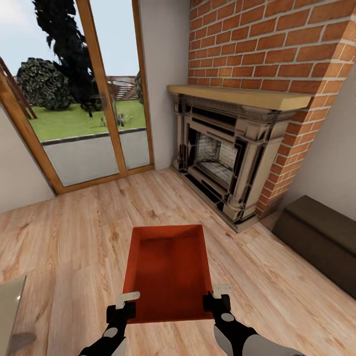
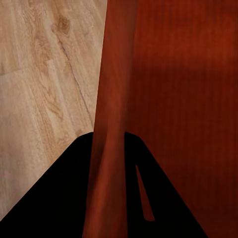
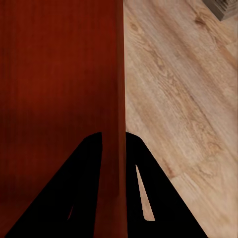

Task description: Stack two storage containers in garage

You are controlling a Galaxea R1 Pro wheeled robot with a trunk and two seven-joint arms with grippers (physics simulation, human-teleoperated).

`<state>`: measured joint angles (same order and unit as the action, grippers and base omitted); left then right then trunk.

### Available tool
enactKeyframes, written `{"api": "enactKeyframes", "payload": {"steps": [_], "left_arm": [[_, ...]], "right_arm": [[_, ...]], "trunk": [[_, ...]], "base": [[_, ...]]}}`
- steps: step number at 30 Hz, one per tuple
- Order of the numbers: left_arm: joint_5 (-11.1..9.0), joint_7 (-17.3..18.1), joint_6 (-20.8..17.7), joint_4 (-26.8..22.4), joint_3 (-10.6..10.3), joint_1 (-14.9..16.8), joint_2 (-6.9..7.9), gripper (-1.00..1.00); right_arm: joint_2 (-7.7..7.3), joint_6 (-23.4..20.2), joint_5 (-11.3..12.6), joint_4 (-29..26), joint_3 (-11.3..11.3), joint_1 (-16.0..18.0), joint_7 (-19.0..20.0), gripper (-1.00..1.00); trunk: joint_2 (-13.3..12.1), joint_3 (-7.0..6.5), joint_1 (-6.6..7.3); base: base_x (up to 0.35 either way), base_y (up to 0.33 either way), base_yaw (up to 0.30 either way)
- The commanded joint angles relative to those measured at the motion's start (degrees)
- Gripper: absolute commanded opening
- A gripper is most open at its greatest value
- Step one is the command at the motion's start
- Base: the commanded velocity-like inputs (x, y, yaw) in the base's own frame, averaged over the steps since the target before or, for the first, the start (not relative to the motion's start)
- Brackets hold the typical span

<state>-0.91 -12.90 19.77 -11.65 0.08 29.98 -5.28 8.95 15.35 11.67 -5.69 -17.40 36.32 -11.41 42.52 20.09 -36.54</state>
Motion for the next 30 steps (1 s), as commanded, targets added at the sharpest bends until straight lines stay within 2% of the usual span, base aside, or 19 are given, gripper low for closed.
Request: {"api": "enactKeyframes", "payload": {"steps": [1, 30], "left_arm": [[1.09, -0.11, -0.09, -0.39, 1.49, 0.08, -0.08, -1.00], [1.09, -0.11, -0.09, -0.38, 1.48, 0.08, -0.08, -1.00]], "right_arm": [[0.02, 0.12, 0.90, 0.16, 0.35, -0.01, 0.17, -1.00], [0.02, 0.15, 0.90, 0.16, 0.35, -0.01, 0.24, -1.00]], "trunk": [[0.06, -0.02, -0.01], [0.06, -2.58, -0.01]], "base": [[0.000, 0.000, 0.000], [0.000, 0.000, 0.000]]}}
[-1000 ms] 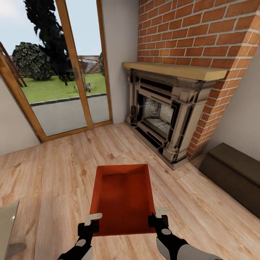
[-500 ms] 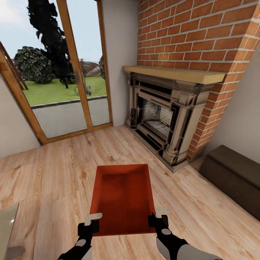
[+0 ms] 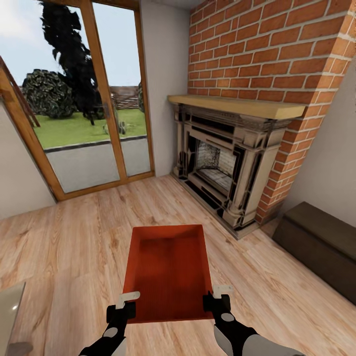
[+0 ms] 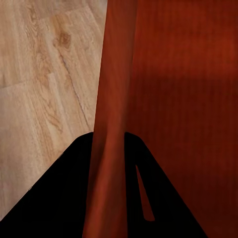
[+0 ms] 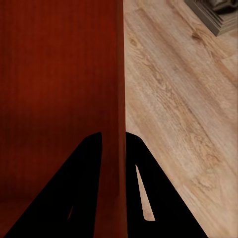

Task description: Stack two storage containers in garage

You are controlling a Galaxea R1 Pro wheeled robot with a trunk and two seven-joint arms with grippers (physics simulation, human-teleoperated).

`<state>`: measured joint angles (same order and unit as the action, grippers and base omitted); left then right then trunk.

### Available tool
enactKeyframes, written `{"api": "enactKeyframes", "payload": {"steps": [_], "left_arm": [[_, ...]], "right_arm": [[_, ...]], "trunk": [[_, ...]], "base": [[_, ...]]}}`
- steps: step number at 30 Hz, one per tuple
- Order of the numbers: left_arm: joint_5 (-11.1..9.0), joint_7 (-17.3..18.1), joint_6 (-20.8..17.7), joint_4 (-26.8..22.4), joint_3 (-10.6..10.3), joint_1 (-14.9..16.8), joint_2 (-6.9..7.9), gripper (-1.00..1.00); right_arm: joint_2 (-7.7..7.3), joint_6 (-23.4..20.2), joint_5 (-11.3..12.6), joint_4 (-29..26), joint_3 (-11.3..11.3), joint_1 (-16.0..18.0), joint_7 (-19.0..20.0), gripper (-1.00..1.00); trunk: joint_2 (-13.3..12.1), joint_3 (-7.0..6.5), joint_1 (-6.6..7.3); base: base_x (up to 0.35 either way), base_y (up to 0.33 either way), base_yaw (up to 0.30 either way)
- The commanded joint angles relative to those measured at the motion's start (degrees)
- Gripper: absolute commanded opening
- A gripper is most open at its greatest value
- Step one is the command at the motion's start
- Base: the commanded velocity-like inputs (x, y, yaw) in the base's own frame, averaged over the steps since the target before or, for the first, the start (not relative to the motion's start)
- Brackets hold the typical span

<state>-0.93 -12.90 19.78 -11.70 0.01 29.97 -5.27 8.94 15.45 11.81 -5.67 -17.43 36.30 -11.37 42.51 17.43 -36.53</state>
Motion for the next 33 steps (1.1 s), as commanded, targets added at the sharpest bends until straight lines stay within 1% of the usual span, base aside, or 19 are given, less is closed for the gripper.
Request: {"api": "enactKeyframes", "payload": {"steps": [1, 29, 33], "left_arm": [[1.10, -0.10, -0.10, -0.32, 1.54, 0.09, -0.09, -1.00], [1.10, -0.10, -0.10, -0.32, 1.53, 0.09, -0.09, -1.00], [1.10, -0.10, -0.10, -0.33, 1.52, 0.09, -0.09, -1.00]], "right_arm": [[0.02, 0.04, 0.75, 0.12, 0.38, 0.00, 0.20, -1.00], [0.02, 0.02, 0.75, 0.13, 0.38, 0.01, 0.20, -1.00], [0.02, 0.02, 0.75, 0.14, 0.38, 0.01, 0.20, -1.00]], "trunk": [[0.06, -0.02, -0.01], [0.06, -2.49, -0.01], [0.06, -2.66, -0.01]], "base": [[0.000, 0.000, 0.000], [0.000, 0.000, 0.000], [0.000, 0.000, 0.000]]}}
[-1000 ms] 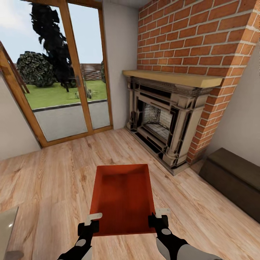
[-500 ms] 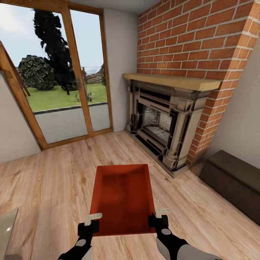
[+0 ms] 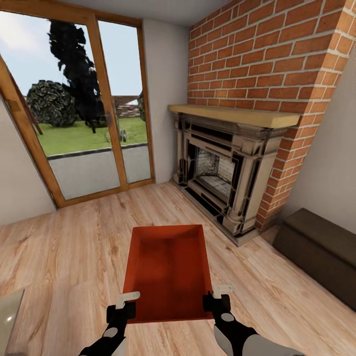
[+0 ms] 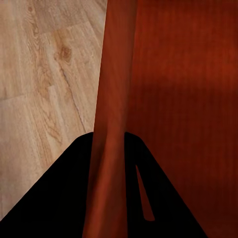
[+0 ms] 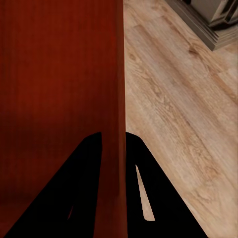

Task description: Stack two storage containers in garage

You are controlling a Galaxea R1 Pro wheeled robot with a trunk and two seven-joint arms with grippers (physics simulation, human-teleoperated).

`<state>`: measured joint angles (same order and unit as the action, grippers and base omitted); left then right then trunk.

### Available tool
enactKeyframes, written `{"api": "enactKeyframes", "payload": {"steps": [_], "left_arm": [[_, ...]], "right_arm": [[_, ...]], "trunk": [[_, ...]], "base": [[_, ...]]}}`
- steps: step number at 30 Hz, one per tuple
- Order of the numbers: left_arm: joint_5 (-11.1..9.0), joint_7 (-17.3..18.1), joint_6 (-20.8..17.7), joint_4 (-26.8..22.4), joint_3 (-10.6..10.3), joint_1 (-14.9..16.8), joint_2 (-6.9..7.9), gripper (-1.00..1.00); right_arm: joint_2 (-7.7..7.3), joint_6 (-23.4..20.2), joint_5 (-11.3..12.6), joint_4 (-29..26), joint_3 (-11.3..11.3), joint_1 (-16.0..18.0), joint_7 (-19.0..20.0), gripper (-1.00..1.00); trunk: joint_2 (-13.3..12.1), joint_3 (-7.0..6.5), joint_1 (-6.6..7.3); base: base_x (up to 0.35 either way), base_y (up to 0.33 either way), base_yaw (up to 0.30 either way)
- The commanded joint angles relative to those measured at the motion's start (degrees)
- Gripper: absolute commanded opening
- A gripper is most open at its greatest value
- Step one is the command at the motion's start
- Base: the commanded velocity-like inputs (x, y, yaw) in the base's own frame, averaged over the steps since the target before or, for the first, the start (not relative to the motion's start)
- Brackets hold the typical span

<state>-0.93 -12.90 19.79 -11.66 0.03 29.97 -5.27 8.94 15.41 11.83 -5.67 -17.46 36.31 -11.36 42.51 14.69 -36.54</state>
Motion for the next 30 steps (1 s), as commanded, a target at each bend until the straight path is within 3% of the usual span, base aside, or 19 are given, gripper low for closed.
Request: {"api": "enactKeyframes", "payload": {"steps": [1, 9, 30], "left_arm": [[1.10, -0.10, -0.10, -0.37, 1.49, 0.09, -0.09, -1.00], [1.10, -0.04, -0.10, -0.35, 1.50, 0.09, -0.09, -1.00], [1.10, -0.10, -0.10, -0.35, 1.49, 0.09, -0.09, -1.00]], "right_arm": [[0.02, 0.06, 0.74, 0.11, 0.41, 0.00, 0.20, -1.00], [0.02, 0.07, 0.74, 0.13, 0.41, 0.00, 0.20, -1.00], [0.02, 0.06, 0.74, 0.11, 0.41, 0.00, 0.20, -1.00]], "trunk": [[0.07, 0.06, -0.01], [-1.14, -0.49, 0.65], [-1.14, -0.49, 0.65]], "base": [[0.000, 0.000, 0.000], [0.000, 0.000, 0.000], [0.000, 0.000, 0.000]]}}
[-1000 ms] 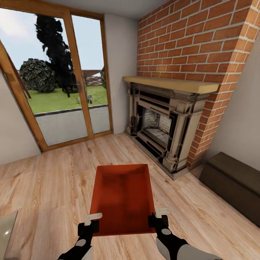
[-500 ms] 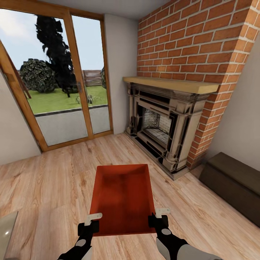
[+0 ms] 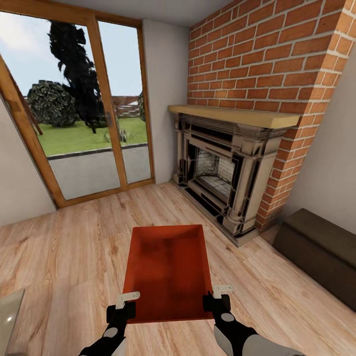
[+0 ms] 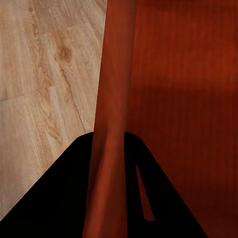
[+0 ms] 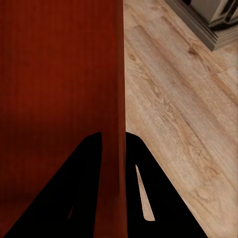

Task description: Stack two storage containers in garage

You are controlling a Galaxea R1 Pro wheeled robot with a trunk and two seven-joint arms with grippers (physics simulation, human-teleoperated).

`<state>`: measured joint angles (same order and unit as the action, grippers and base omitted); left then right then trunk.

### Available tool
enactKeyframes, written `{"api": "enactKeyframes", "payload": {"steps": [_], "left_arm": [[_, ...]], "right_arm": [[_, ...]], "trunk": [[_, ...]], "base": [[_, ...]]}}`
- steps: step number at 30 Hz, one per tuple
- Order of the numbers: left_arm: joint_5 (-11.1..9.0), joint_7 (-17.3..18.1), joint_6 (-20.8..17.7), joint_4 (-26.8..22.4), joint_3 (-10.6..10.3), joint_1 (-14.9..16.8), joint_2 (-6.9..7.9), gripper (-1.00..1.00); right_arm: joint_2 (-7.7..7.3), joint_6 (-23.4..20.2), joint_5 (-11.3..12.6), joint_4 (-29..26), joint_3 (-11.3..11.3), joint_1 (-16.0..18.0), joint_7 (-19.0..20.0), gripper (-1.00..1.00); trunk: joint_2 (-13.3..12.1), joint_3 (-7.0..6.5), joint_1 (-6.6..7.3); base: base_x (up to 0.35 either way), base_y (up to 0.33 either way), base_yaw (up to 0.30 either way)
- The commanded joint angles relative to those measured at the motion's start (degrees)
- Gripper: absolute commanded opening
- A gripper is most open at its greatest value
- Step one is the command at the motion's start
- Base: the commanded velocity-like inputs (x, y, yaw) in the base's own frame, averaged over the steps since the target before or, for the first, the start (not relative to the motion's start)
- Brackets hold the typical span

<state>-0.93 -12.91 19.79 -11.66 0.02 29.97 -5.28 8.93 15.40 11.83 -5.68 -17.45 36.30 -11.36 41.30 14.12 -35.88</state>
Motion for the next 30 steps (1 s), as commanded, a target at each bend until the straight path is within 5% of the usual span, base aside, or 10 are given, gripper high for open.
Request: {"api": "enactKeyframes", "payload": {"steps": [1, 30], "left_arm": [[1.11, -0.10, -0.10, -0.34, 1.49, 0.09, -0.08, -1.00], [1.11, -0.10, -0.10, -0.35, 1.51, 0.09, -0.09, -1.00]], "right_arm": [[0.03, 0.07, 0.74, 0.13, 0.40, 0.03, 0.20, -1.00], [0.03, 0.16, 0.74, 0.15, 0.40, 0.02, 0.13, -1.00]], "trunk": [[0.07, 0.08, -0.01], [0.07, -2.09, -0.01]], "base": [[0.000, 0.000, 0.000], [0.000, 0.000, 0.000]]}}
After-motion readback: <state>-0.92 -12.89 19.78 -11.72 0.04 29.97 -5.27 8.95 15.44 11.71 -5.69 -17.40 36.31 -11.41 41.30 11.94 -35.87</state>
